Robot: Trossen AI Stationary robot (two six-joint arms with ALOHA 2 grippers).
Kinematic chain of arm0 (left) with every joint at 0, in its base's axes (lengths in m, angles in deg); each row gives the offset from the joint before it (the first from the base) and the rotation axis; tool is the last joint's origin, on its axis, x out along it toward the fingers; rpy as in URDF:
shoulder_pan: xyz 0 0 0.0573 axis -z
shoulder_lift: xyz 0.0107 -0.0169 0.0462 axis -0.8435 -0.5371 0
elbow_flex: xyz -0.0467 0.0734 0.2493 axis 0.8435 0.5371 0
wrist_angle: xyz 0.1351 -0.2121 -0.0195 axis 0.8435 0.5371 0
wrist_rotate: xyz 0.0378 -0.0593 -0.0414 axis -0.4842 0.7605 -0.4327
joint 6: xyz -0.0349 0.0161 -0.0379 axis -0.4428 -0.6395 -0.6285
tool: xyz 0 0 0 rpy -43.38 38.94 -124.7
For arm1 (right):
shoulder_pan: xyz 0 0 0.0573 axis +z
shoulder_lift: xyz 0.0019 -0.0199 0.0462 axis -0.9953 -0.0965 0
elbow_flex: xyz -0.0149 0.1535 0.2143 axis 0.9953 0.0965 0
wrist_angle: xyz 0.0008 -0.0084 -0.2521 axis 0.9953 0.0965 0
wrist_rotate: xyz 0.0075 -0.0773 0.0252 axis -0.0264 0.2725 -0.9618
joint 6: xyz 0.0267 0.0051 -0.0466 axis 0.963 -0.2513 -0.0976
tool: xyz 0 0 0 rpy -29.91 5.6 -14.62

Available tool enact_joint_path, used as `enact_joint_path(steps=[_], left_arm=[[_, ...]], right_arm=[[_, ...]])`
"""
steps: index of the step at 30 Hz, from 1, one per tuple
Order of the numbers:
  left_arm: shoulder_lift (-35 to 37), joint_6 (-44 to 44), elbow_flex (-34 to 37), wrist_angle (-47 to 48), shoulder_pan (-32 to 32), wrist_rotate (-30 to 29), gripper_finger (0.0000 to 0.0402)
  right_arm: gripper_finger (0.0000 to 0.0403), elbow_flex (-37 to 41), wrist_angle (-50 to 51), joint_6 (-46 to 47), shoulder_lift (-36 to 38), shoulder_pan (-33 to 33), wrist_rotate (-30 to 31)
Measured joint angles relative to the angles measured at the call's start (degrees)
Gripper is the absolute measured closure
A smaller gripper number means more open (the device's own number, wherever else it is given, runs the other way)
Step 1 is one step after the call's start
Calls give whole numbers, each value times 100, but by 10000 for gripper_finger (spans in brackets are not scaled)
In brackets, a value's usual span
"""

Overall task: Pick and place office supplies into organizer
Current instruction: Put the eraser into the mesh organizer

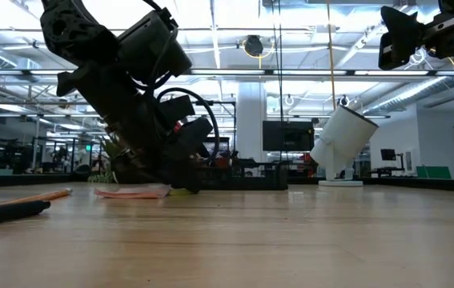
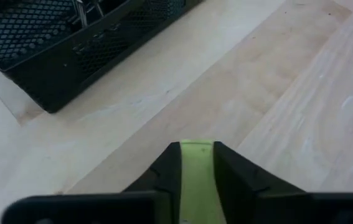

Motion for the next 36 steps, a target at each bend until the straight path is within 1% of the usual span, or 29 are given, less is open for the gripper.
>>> enact_joint_path(steps=[3, 6, 12, 18, 26, 31, 36], left_arm=[[-2, 179, 15, -226, 0, -11, 350], [-1, 427, 27, -445, 0, -62, 358], [137, 471, 30, -633, 10, 230, 342], [348, 720, 21, -828, 0, 247, 338], [910, 1666, 17, -697, -68, 394, 337], [1317, 2358, 17, -455, -397, 456, 337], [1463, 3117, 17, -386, -982, 1056, 337]], right_arm=[[157, 0, 21, 0, 0, 2, 2], [156, 0, 28, 0, 0, 2, 2], [160, 0, 46, 0, 0, 0, 2], [156, 0, 54, 67, 0, 0, 4], [160, 0, 76, 107, -24, 0, 321], [156, 0, 66, 107, -50, 0, 321], [159, 0, 68, 107, -56, 0, 321]])
